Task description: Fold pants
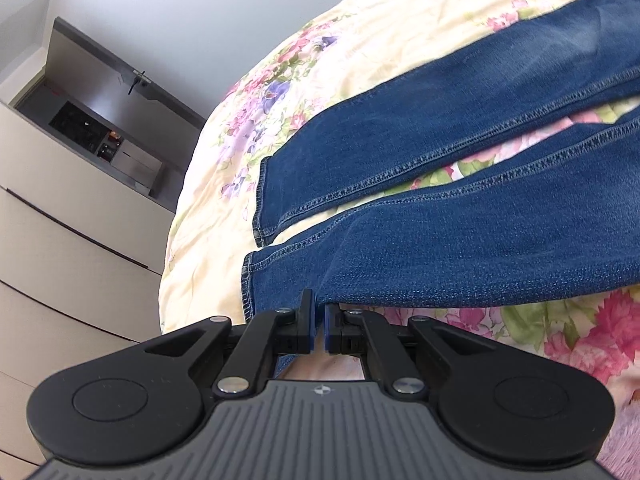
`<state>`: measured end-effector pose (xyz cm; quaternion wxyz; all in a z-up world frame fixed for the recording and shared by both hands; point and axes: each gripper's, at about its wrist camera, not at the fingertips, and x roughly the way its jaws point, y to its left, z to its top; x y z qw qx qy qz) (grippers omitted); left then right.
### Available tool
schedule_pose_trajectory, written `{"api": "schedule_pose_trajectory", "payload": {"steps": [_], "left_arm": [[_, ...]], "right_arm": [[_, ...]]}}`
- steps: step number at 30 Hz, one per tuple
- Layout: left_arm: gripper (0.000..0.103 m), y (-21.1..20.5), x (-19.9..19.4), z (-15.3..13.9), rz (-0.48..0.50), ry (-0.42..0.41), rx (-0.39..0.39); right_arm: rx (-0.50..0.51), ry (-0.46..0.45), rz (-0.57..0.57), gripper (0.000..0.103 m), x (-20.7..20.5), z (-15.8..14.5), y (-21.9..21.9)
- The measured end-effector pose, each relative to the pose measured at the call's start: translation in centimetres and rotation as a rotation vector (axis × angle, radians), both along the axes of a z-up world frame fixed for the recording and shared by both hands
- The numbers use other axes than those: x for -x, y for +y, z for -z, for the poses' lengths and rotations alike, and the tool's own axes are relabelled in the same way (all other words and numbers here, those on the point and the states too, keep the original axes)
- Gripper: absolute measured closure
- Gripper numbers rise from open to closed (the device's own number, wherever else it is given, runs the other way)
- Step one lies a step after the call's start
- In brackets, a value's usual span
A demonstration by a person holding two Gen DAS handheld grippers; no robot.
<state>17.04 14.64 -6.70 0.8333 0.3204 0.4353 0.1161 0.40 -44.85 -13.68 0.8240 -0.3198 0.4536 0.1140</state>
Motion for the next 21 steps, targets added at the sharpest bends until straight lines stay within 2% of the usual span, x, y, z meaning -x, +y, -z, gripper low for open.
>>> {"api": "schedule_pose_trajectory", "payload": {"steps": [6, 10, 15, 21], "left_arm": [[0.099, 0.8, 0.1, -1.0, -0.019, -0.037, 0.061], [0.099, 1.3, -0.3, -2.1, -0.047, -0.074, 0.096], [0.099, 1.5, -1.8, -3.5, -0.068, -0.106, 0.123], [0.099, 1.5, -5.0, -4.5, -0.091, -0.134, 0.128]], "right_arm": [[-0.022, -0.172, 0.057, 0.101, 0.8, -4.6, 0.4], [-0.042, -0.277, 0.122, 0.101, -0.4, -7.9, 0.3], [-0.051, -0.344, 0.2, 0.101, -3.8, -10.7, 0.3], [-0.021, -0.38, 0.266, 0.101, -8.7, -11.9, 0.4]]}}
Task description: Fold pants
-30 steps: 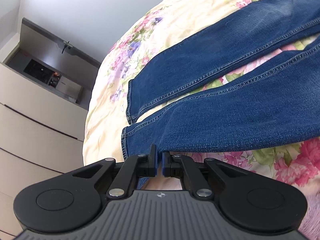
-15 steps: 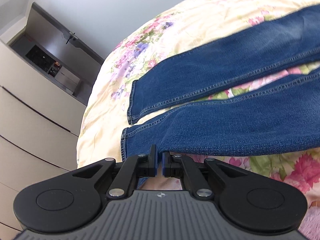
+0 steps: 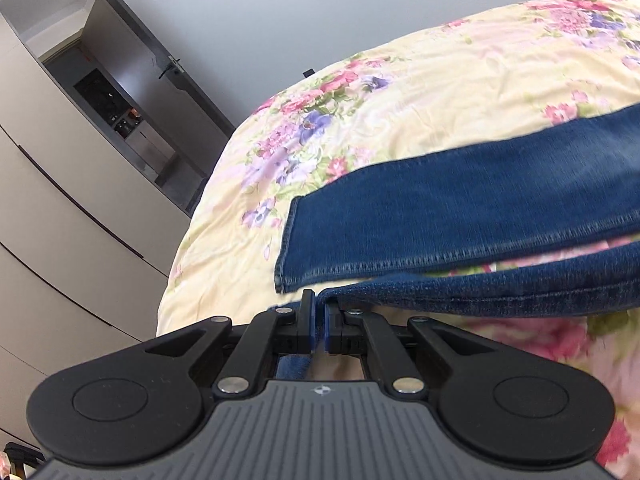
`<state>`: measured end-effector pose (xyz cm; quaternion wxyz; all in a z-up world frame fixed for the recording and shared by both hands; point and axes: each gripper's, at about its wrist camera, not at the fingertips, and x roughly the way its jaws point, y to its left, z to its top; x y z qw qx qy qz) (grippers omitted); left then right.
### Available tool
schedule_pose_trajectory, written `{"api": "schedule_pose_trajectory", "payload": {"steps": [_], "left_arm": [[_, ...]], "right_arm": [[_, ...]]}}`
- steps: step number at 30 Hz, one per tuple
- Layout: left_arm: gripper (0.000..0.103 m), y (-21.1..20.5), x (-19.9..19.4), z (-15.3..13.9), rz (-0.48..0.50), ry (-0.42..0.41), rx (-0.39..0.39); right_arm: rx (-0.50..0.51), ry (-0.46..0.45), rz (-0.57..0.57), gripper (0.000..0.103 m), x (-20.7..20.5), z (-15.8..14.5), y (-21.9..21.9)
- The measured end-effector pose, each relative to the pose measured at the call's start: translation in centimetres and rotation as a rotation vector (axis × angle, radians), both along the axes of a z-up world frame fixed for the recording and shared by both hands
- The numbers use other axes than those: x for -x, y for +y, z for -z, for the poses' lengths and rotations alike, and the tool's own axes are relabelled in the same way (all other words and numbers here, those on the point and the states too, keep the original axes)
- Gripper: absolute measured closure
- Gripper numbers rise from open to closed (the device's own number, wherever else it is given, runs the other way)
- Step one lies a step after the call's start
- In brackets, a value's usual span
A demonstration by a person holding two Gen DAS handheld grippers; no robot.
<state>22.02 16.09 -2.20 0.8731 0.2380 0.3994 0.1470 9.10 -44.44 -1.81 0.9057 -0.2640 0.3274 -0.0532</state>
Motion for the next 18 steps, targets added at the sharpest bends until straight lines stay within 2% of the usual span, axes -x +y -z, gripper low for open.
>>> {"api": "schedule_pose_trajectory", "payload": {"steps": [6, 11, 18], "left_arm": [[0.1, -0.6, -4.0, 0.0, -0.004, -0.001, -0.035], [0.1, -1.6, -8.6, 0.5, 0.005, 0.005, -0.074], [0.1, -3.4, -16.2, 4.0, 0.024, 0.066, -0.158]], "right_arm": [[-0.011, -0.009, 0.072, 0.101, -5.1, -0.2, -0.7], [-0.021, 0.006, 0.107, 0.101, -10.6, 1.0, -1.3], [-0.02, 0.033, 0.166, 0.101, -18.7, 4.0, -2.2]]}}
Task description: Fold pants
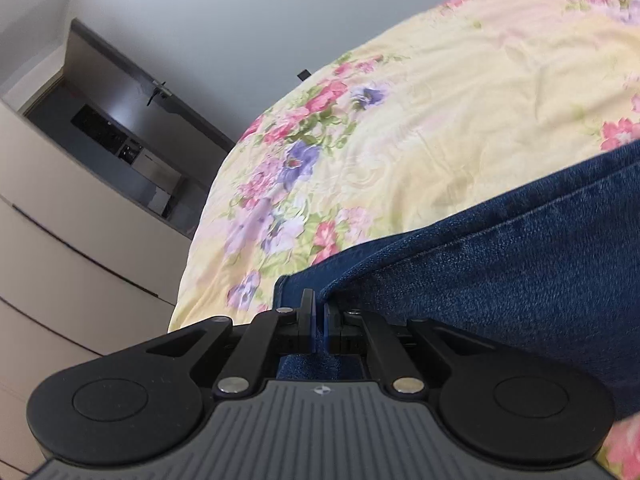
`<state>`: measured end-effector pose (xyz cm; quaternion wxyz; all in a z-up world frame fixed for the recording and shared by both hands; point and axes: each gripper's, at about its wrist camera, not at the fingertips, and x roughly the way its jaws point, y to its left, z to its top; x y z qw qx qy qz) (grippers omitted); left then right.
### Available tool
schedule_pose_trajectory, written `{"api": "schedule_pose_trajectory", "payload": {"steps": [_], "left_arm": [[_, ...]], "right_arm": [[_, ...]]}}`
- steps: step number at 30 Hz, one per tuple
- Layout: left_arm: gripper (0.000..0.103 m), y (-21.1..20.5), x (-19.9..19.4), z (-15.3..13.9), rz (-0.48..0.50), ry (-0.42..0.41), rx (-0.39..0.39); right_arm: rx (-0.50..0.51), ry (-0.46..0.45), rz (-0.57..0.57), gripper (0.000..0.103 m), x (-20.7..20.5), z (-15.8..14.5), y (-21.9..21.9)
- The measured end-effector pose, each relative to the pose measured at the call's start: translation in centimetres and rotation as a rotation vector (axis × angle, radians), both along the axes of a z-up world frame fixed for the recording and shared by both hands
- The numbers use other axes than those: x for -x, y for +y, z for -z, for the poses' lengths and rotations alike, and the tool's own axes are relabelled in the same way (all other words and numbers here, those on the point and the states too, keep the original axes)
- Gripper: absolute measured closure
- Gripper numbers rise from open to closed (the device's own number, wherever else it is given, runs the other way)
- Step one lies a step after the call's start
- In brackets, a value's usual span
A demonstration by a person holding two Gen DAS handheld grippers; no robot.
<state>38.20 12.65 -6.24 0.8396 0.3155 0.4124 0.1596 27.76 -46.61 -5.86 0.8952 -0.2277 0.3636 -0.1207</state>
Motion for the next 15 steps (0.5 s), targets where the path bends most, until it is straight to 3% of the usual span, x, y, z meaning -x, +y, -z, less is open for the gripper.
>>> {"api": "schedule_pose_trajectory", "payload": {"steps": [5, 10, 15], "left_arm": [[0.1, -1.6, -4.3, 4.4, 0.033, 0.075, -0.083], [0.1, -1.8, -6.7, 7.7, 0.033, 0.12, -0.102], [0.1, -2.0, -7.0, 9.4, 0.028, 0.126, -0.115]], "right_arm": [[-0.004, 0.055, 0.02, 0.101, -4.8, 3.6, -0.7], [0.004, 0.113, 0.023, 0.101, -7.7, 7.6, -0.9], [0.003, 0.108, 0.024, 0.101, -8.6, 8.9, -1.1]]}}
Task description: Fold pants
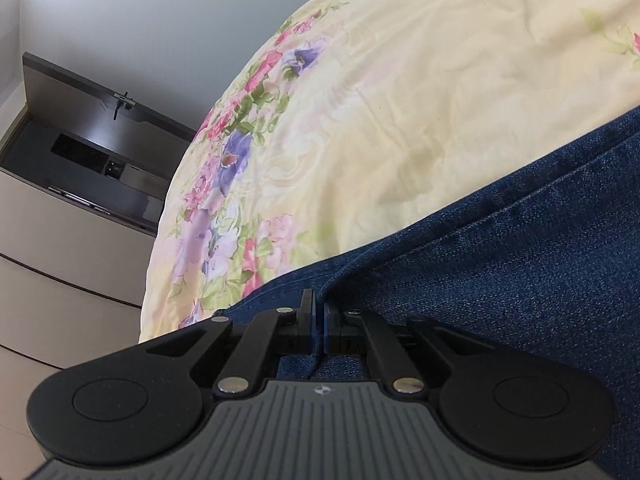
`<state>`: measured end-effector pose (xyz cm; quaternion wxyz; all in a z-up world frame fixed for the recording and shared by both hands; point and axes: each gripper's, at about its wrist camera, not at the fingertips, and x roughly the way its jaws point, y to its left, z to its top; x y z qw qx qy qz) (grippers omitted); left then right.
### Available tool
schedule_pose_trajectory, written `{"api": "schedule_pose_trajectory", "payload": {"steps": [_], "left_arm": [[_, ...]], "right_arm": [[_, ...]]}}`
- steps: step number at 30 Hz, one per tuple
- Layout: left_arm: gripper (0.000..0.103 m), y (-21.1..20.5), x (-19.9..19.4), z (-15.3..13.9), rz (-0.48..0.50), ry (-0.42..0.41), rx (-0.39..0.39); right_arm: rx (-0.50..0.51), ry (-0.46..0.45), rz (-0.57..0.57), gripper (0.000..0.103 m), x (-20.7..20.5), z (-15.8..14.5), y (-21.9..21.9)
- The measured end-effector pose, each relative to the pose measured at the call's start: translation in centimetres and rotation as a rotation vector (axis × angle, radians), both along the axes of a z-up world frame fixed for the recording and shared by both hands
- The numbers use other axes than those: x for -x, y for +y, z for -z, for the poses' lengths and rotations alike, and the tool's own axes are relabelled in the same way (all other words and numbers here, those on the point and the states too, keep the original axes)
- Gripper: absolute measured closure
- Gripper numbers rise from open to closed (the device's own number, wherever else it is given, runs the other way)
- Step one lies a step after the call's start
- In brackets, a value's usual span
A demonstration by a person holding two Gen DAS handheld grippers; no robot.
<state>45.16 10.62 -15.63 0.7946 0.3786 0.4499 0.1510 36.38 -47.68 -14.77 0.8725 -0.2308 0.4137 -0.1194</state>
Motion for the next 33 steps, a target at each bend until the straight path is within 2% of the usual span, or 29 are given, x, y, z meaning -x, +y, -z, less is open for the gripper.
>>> {"api": "schedule_pose_trajectory", "payload": {"steps": [5, 8, 12, 15, 16, 17, 18, 19, 20, 26, 29, 32, 33], "left_arm": [[0.1, 0.6, 0.4, -1.5, -0.021, -0.051, 0.024], [0.1, 1.0, 0.2, -2.5, -0.05, -0.08, 0.025], [0.1, 0.7, -0.1, -2.0, -0.032, -0.044, 0.001], [0.088, 1.2, 0.1, -2.3, -0.029, -0.037, 0.035], [0.081, 1.7, 0.2, -2.9, -0.03, -0.042, 0.062], [0.075, 2.2, 0.4, -3.5, -0.027, -0.044, 0.095], [0.063, 2.6, 0.6, -4.1, -0.031, -0.047, 0.116], [0.053, 3.2, 0.8, -4.8, -0.036, -0.053, 0.135], [0.049, 3.7, 1.1, -5.5, -0.036, -0.052, 0.155], [0.047, 7.7, 3.4, -8.5, -0.084, -0.032, 0.16], [0.046, 10.8, 5.3, -9.8, -0.146, -0.063, 0.198], [0.047, 14.0, 6.9, -10.3, -0.223, -0.131, 0.169], [0.05, 15.1, 7.6, -10.6, -0.235, -0.14, 0.205]], "right_arm": [[0.028, -0.095, -0.007, 0.101, 0.2, -1.6, 0.8], [0.026, -0.083, -0.011, 0.101, -0.8, -1.8, 0.9], [0.042, -0.048, 0.009, 0.101, -2.3, -0.3, 1.3], [0.023, -0.04, 0.015, 0.1, -2.3, 0.2, 1.2], [0.016, -0.047, 0.026, 0.098, -2.1, 0.0, 1.1], [0.014, -0.059, 0.029, 0.086, -1.8, -0.4, 1.2], [0.029, -0.073, 0.033, 0.06, -1.4, -0.8, 1.4], [0.039, -0.085, 0.036, 0.049, -1.1, -1.2, 1.5], [0.037, -0.097, 0.036, 0.041, -0.7, -1.6, 1.7], [-0.013, -0.155, -0.007, 0.039, 2.6, -4.2, 5.2], [-0.084, -0.136, -0.07, 0.039, 4.5, -4.5, 8.2], [-0.126, -0.102, -0.137, 0.039, 6.3, -4.0, 11.5], [-0.134, -0.091, -0.156, 0.039, 6.7, -3.8, 12.4]]}}
